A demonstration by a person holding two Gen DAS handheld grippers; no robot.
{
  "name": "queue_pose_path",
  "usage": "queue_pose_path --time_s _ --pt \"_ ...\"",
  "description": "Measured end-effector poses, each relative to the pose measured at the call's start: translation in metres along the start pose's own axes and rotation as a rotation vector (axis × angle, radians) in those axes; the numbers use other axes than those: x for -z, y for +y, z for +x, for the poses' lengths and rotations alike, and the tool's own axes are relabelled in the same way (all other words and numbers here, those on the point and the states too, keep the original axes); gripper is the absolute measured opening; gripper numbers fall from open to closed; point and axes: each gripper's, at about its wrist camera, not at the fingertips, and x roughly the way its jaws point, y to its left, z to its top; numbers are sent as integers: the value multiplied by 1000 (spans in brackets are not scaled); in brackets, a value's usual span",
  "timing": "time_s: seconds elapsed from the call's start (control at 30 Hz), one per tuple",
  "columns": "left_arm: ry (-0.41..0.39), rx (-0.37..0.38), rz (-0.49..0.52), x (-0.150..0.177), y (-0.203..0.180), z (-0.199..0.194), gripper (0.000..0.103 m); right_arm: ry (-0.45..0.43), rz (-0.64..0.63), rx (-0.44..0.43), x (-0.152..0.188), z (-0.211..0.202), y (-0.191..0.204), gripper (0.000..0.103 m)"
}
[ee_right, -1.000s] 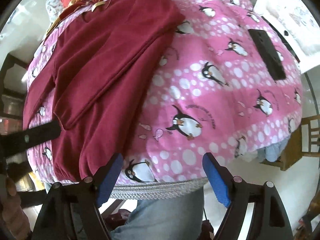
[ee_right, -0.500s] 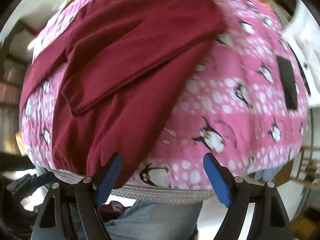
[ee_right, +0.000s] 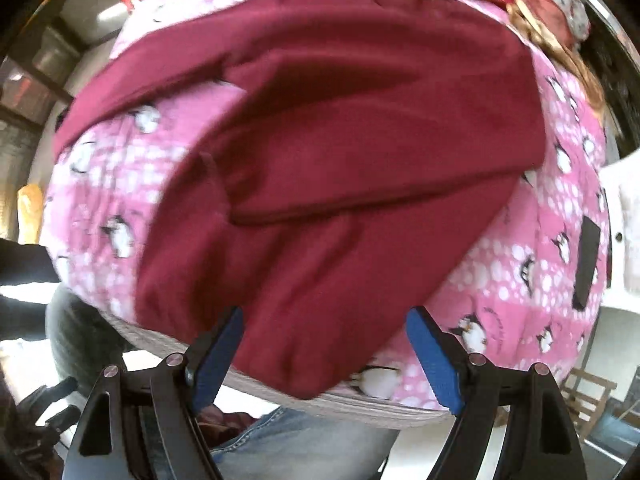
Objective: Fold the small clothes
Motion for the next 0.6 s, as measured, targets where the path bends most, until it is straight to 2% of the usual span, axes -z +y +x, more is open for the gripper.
queue_pose_path --time_s 0.13,0.2,0.27,0.37,0.5,0.6 --pt "83 47 34 -31 -21 14 69 -7 15 -55 0 -3 20 81" --pt "124 94 42 -56 -33 25 69 -14 19 -66 1 -2 19 81" --pt "132 137 7 -80 -34 29 69 -8 22 -72 -1 -2 19 81" --pt "84 214 -85 -126 -18 23 69 -6 -18 -72 -15 -6 31 81" --pt "-1 217 -253 -181 34 17 69 -31 -119 -63 -51 -15 60 81" --pt "-59 229 -385 -210 75 12 69 -37 -169 -79 -84 -12 84 81"
